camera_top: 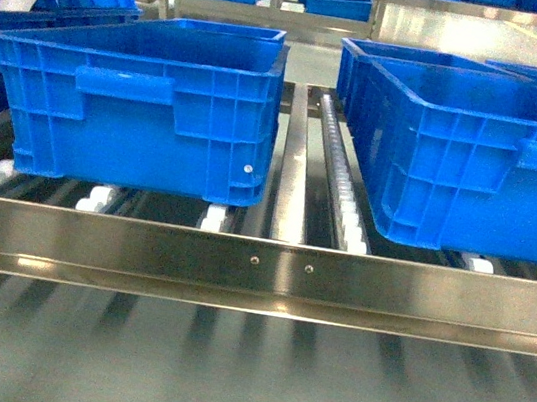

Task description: Sort blue parts and orange caps into right shelf containers

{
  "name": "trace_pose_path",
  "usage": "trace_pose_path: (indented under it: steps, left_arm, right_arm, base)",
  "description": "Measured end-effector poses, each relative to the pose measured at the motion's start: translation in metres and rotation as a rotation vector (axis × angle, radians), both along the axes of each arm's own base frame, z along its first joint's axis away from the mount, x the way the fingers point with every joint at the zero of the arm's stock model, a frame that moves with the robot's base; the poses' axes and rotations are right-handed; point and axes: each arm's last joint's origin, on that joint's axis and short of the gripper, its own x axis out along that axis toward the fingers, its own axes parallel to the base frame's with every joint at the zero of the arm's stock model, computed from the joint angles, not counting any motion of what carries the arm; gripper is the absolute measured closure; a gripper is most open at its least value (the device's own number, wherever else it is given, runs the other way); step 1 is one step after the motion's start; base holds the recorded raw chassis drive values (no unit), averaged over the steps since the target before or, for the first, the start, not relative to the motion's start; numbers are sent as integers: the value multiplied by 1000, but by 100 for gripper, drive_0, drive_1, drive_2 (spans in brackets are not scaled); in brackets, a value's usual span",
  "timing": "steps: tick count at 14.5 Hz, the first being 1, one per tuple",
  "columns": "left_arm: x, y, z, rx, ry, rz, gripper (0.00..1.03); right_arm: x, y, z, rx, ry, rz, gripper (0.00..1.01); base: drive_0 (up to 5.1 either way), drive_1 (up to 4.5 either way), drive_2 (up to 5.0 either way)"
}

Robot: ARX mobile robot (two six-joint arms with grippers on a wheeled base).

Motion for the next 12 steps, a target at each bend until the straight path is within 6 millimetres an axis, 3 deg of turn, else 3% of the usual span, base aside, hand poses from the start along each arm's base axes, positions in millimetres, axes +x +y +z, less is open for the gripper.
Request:
trace_pose_path:
  steps: [12]
  left_arm:
    - [0,0,0,0,-1,-1,60]
  right_arm:
    - [0,0,0,0,0,0,60]
  base:
    - [7,426,-413]
